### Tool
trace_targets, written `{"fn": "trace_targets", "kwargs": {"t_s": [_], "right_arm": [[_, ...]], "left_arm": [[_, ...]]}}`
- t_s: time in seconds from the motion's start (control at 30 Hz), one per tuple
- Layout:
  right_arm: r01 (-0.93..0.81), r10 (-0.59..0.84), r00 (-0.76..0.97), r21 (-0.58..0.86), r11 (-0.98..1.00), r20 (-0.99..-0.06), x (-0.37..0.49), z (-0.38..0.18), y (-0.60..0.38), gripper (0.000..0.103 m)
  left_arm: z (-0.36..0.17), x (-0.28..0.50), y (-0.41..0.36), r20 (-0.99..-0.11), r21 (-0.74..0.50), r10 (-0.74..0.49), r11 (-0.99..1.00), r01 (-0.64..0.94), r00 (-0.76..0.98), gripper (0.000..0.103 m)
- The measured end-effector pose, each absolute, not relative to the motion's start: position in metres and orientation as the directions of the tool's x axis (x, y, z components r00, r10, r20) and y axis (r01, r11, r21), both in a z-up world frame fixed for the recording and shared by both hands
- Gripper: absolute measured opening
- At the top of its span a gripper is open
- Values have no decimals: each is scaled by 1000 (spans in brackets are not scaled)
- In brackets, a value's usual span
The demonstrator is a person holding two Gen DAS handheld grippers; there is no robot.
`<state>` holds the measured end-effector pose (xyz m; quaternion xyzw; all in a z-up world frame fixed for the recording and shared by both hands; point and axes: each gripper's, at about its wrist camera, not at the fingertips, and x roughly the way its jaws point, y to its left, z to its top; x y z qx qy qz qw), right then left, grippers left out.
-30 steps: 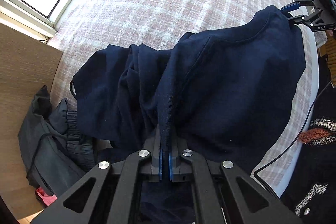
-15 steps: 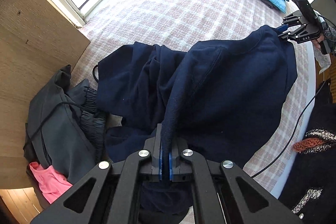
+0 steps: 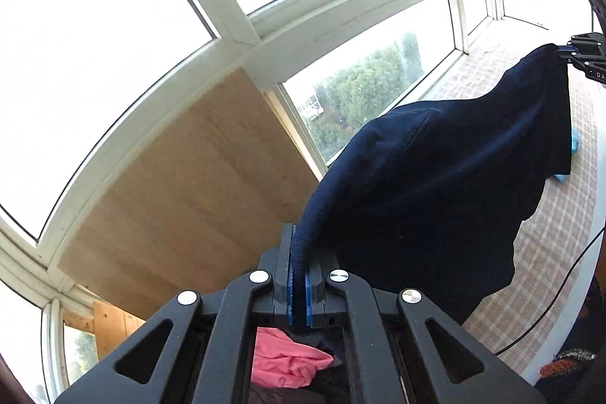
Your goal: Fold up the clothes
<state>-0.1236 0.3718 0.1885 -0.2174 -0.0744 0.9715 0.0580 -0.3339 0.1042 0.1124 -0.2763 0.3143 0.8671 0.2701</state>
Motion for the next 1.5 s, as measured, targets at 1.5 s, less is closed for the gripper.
{"fn": "trace_targets", "kwargs": {"t_s": [1.5], "right_arm": [[-318,308,-947,-345,-883,87,64,418,300,4]], "left_arm": [[377,-122,46,-180,515,308,-780,-356,-934,7]]}}
